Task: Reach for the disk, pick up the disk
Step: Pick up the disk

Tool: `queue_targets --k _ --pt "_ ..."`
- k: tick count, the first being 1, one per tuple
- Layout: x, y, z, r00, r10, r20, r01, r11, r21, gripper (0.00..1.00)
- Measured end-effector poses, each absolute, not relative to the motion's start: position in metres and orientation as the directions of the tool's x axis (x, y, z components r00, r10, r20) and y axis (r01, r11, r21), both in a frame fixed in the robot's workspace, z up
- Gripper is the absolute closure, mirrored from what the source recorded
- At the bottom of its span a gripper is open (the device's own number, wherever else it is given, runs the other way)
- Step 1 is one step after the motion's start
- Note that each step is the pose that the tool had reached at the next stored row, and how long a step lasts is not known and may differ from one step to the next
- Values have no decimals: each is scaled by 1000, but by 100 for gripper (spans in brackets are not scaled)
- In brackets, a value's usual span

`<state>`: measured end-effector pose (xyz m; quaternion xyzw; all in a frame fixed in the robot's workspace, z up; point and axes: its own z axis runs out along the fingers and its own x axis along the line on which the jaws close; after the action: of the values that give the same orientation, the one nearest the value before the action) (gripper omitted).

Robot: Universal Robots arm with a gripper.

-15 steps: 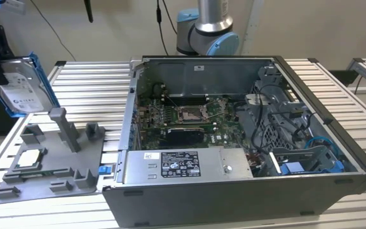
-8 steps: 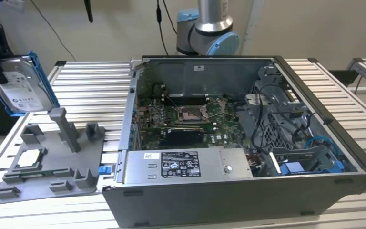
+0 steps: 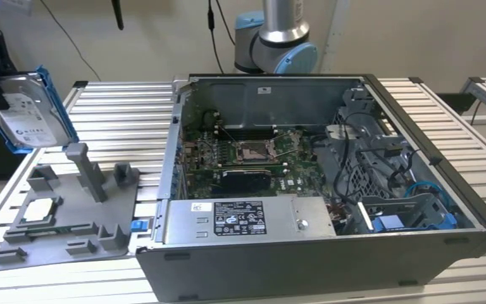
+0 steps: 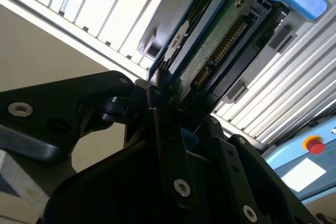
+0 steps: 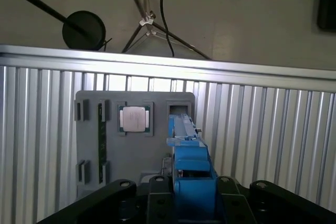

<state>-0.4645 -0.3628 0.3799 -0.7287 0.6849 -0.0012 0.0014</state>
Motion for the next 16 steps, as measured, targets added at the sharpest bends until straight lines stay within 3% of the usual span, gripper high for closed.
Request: queue_targets --k 16 --pt "-465 -363 385 62 -998 0 -998 -62 -4 100"
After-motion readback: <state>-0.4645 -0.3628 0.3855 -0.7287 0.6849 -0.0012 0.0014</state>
